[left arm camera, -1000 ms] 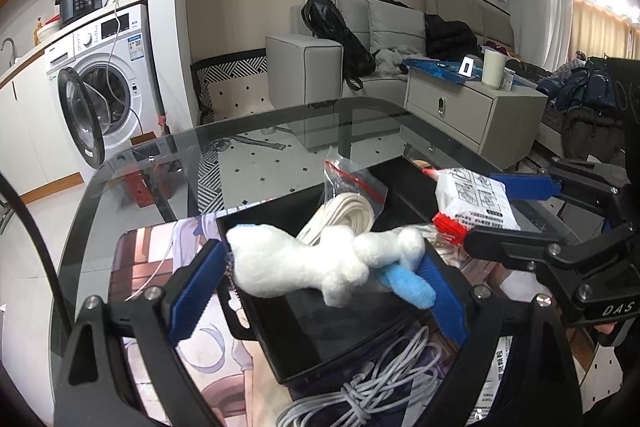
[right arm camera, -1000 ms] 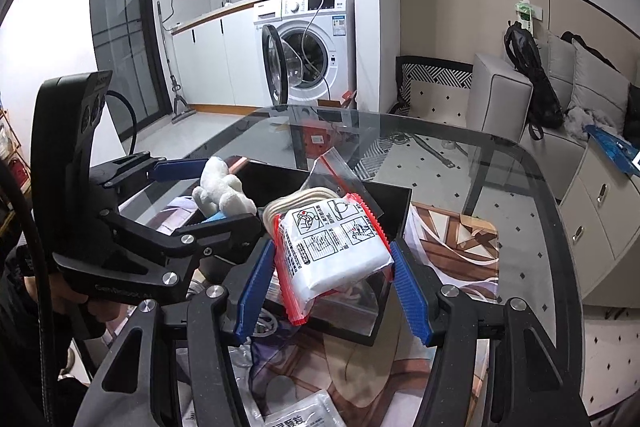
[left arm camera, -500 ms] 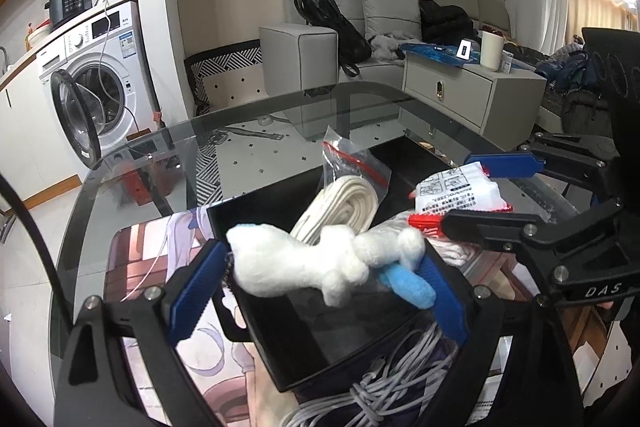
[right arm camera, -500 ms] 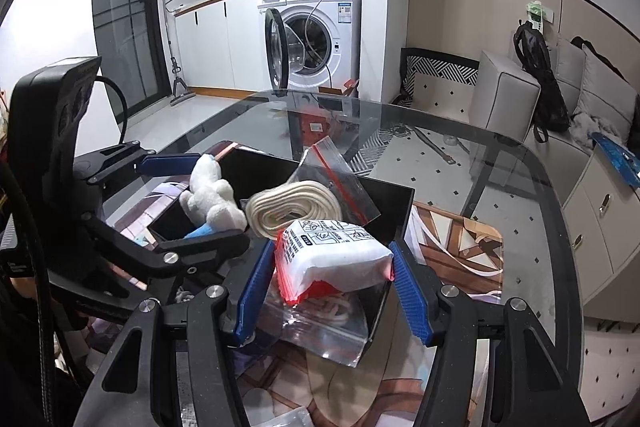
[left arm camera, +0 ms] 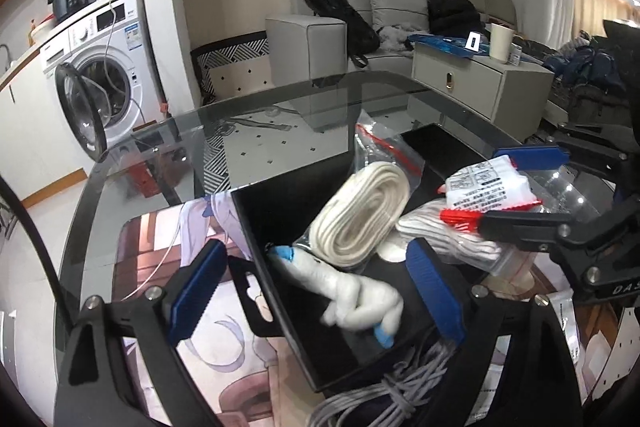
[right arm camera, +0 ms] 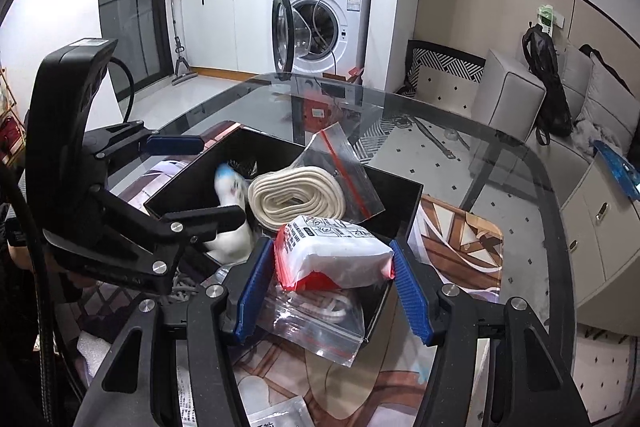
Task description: Organize soft objects
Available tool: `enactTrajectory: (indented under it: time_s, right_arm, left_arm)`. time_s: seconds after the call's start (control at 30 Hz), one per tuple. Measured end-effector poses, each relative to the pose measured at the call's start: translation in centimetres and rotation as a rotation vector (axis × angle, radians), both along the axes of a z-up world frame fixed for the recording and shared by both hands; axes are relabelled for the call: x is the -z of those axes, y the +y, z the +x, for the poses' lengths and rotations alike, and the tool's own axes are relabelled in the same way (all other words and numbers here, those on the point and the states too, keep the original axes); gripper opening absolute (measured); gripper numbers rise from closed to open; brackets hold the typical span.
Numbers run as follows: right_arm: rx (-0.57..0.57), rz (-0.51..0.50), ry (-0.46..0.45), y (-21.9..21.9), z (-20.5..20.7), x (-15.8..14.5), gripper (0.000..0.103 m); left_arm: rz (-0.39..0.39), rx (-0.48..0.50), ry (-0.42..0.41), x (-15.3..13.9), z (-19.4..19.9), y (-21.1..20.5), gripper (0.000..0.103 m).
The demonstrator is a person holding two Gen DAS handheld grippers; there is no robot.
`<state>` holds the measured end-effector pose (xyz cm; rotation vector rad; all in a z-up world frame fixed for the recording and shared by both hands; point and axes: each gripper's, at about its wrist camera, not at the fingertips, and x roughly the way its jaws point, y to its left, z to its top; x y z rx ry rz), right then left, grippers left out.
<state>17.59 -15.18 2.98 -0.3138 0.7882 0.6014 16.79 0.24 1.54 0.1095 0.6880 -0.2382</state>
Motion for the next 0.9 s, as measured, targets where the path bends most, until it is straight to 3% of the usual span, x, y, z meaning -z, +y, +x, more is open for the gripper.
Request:
enactTrajectory:
  time_s: [0.33,0.43,0.53,0.77,0.9]
  right_arm:
    - [0.001,0.001,0.0,0.5,0.1,0.3,0.06]
    - [0.019,0.009,-0.034,0.5,0.2,0.1,0.072]
    - [0.022,0.027,-0.037,0.1,0.0,-0.3,0.074]
    - [0.064,0.077,-0.053,-1.8,-1.6,-1.8,0.102]
    - [0.08,0.094,-0.03,-2.7,-2.5,-2.0,0.102]
  left_arm:
    - [0.002,0.004,-0.002,-0.2,-0.2,-0.3,0.091]
    - [0.001,0.012,-0.009,-0.4,-0.6,-0.3,0.091]
    - [0.012,0.03,-0.019,-0.8,-1.1,-0.4,0.093]
    - [-0.031,0.031,-0.02,-1.6,-2.7,-0.2,0.097]
    - [-0.071,0.018,-0.016,-1.9,-3.9,0.5,0.101]
